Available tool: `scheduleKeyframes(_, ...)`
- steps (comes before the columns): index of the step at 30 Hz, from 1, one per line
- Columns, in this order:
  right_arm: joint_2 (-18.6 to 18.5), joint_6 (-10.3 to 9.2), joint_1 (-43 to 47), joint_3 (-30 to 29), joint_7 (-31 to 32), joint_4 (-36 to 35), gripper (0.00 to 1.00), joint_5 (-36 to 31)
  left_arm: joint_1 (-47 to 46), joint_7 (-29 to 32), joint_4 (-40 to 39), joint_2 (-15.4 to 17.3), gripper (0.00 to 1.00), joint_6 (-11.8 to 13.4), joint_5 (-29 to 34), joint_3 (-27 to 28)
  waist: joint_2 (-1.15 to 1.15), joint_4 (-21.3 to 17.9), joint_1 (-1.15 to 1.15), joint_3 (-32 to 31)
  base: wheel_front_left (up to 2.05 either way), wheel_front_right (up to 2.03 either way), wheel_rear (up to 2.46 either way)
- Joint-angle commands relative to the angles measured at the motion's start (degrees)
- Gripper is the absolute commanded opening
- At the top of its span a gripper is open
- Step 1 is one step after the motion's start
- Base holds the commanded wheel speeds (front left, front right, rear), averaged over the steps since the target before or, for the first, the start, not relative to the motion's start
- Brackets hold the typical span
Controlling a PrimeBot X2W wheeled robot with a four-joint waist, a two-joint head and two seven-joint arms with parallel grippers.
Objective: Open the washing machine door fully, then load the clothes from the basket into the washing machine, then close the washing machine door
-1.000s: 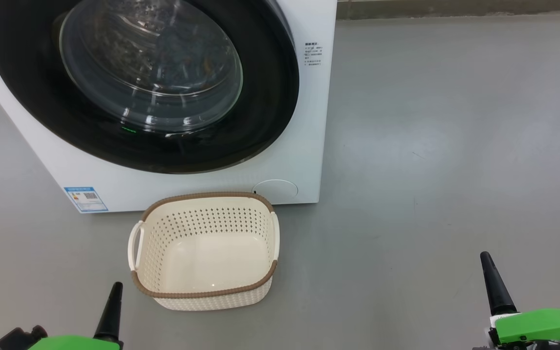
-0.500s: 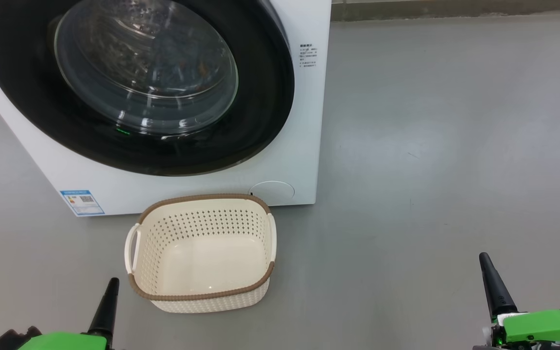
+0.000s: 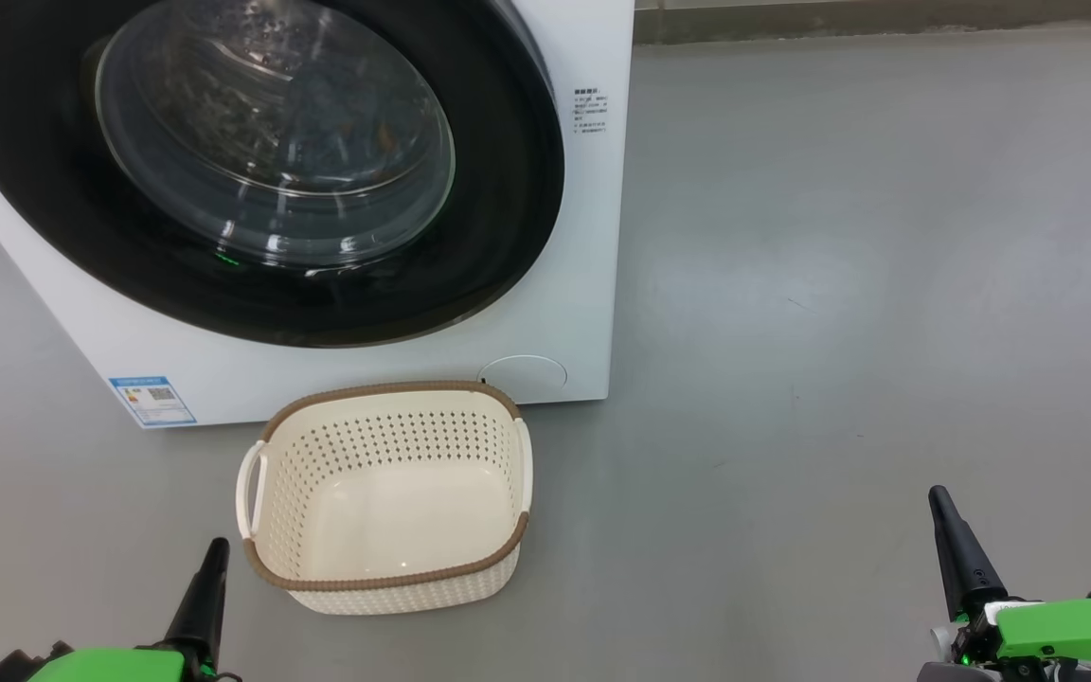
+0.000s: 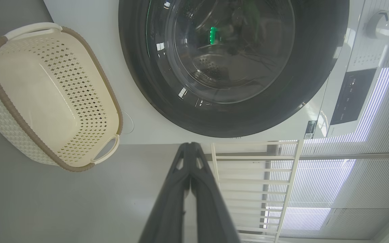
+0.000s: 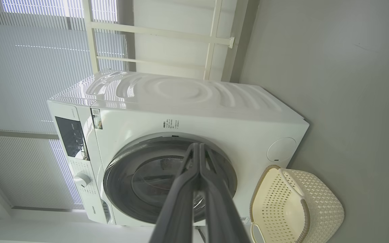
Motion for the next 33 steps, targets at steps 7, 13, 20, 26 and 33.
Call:
scheduleKeyframes(7, -0.72, 0.09, -2.61, 1.58, 1.48, -1.22, 0.00, 5.59, -3.18, 1.61, -0.90, 0.73, 0.00, -0.17, -4.60, 2.88, 0.00, -0.32, 0.00, -0.10, 0.00, 0.00, 0.00)
scheduleKeyframes(13, -0.73, 0.09, -2.64, 1.60, 1.70, -1.19, 0.00, 6.41, -3.24, 1.89, -0.87, 0.65, 0.00, -0.18, -5.22, 3.12, 0.00, -0.38, 0.00, -0.11, 0.00, 0.00, 0.00)
scheduleKeyframes(20, -0.73, 0.09, -2.64, 1.60, 1.70, -1.19, 0.00, 6.41, -3.25, 1.98, -0.87, 0.57, 0.00, -0.18, -5.13, 3.23, 0.00, -0.38, 0.00, -0.11, 0.00, 0.00, 0.00)
scheduleKeyframes(26, -0.73, 0.09, -2.64, 1.60, 1.70, -1.19, 0.00, 6.41, -3.25, 2.05, -0.87, 0.51, 0.00, -0.18, -5.06, 3.32, 0.00, -0.38, 0.00, -0.11, 0.00, 0.00, 0.00)
scheduleKeyframes(33, -0.73, 0.09, -2.64, 1.60, 1.70, -1.19, 0.00, 6.41, -3.26, 2.13, -0.86, 0.45, 0.00, -0.18, -4.98, 3.42, 0.00, -0.38, 0.00, -0.11, 0.00, 0.00, 0.00)
